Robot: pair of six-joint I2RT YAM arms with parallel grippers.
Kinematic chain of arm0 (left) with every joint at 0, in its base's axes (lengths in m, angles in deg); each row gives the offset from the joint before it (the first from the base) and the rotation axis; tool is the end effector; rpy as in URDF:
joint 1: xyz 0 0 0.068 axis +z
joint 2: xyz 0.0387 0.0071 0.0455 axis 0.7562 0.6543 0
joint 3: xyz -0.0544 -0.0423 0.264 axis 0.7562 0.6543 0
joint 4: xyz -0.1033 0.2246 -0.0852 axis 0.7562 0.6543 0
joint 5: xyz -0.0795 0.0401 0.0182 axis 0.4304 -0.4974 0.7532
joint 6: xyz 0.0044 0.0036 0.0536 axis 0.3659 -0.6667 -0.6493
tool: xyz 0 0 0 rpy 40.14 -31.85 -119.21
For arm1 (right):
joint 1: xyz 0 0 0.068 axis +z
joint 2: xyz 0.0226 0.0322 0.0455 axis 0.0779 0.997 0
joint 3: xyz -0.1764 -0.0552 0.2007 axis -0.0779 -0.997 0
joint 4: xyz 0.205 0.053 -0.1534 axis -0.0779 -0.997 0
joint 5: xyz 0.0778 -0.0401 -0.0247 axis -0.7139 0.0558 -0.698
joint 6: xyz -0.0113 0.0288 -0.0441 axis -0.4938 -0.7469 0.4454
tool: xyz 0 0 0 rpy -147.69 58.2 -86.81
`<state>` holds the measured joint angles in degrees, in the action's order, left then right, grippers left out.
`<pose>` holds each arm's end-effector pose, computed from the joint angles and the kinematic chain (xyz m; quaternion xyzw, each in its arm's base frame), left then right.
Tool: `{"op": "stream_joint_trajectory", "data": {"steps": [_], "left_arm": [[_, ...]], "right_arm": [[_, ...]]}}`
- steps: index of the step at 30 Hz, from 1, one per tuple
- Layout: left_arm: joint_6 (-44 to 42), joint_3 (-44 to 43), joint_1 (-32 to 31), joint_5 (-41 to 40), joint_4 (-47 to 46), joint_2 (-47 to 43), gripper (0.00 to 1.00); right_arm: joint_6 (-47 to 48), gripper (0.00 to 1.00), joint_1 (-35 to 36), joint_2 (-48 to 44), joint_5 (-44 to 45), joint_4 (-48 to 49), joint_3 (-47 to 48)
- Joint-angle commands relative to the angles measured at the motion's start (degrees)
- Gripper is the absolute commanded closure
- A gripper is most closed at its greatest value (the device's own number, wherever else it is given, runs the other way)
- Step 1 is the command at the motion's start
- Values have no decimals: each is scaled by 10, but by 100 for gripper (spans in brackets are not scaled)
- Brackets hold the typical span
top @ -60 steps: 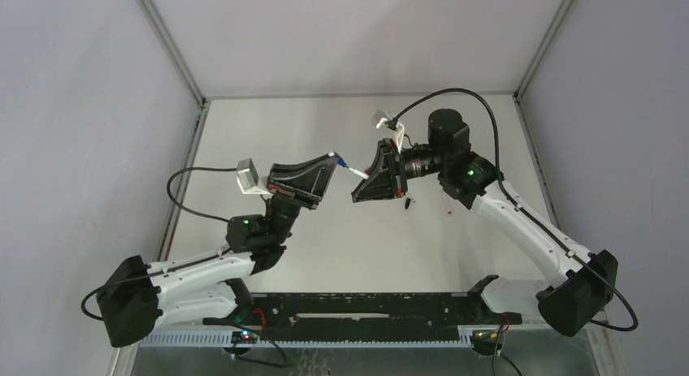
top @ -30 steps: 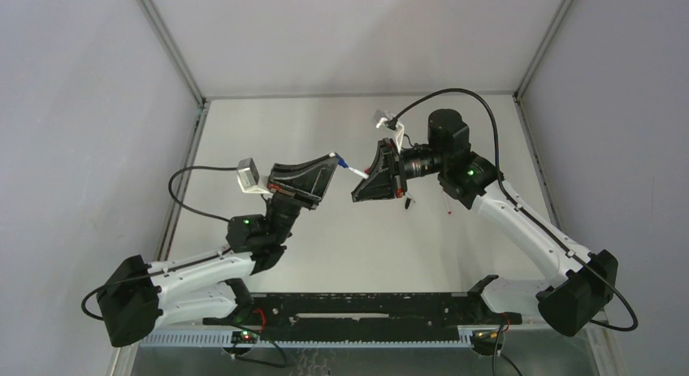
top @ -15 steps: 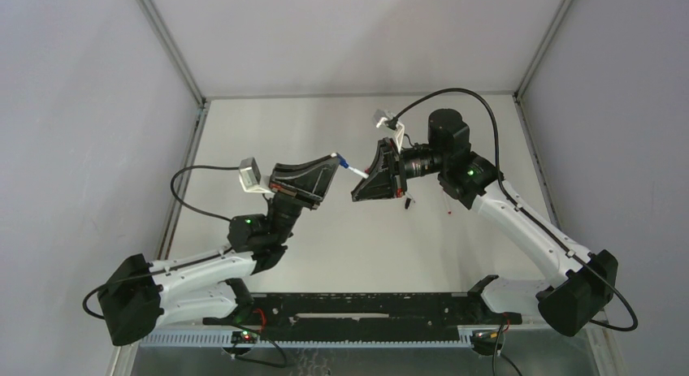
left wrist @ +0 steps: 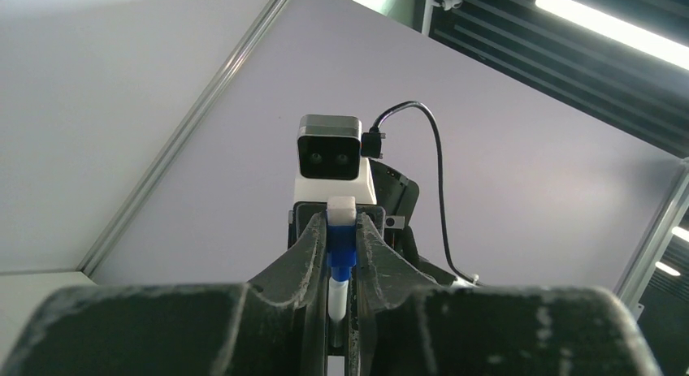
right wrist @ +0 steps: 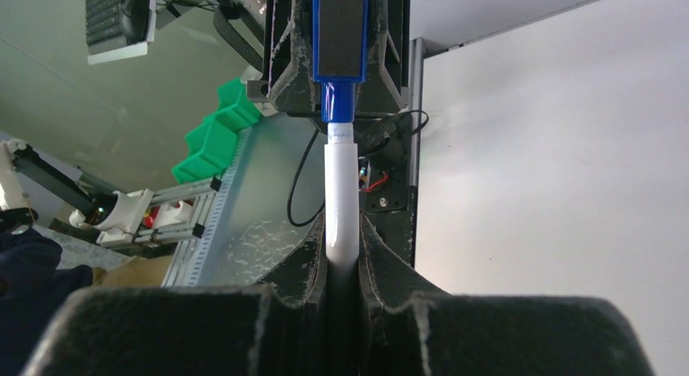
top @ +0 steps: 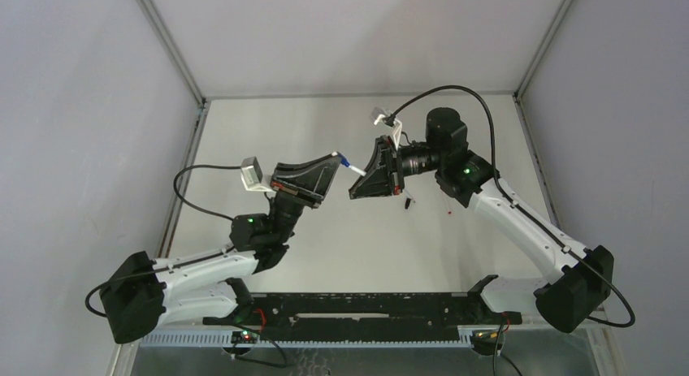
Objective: Insert the pens into the pen caps
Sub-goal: Insert the pen into the pen cap.
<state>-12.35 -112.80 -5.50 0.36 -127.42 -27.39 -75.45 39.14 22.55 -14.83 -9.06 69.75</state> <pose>0.1246 -0.1660 0.3388 -0.0292 0.3753 -0.6706 0.6392 0.2074 0.1830 0.3958 -0.4464 0.5720 0.6146 0.3096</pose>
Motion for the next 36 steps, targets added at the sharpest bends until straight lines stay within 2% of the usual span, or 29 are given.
{"op": "stream_joint_trajectory", "data": {"steps": [1, 14, 26, 30, 36], "left_arm": [[15, -42, -15, 24, -14, 9, 99], [4, -60, -28, -10, -15, 35, 96], [-49, -65, -47, -26, -14, 51, 92], [-52, -66, -47, -29, -12, 52, 86], [-51, -63, -47, -35, -1, 42, 68]], "right_arm": [[-47, 100, -1, 8, 31, 62, 20], [-64, 100, -17, -2, 41, 77, 20], [-63, 100, -35, -20, 62, 58, 20], [-55, 100, -33, -19, 58, 53, 20], [-45, 100, -33, -24, 45, 61, 2]]}}
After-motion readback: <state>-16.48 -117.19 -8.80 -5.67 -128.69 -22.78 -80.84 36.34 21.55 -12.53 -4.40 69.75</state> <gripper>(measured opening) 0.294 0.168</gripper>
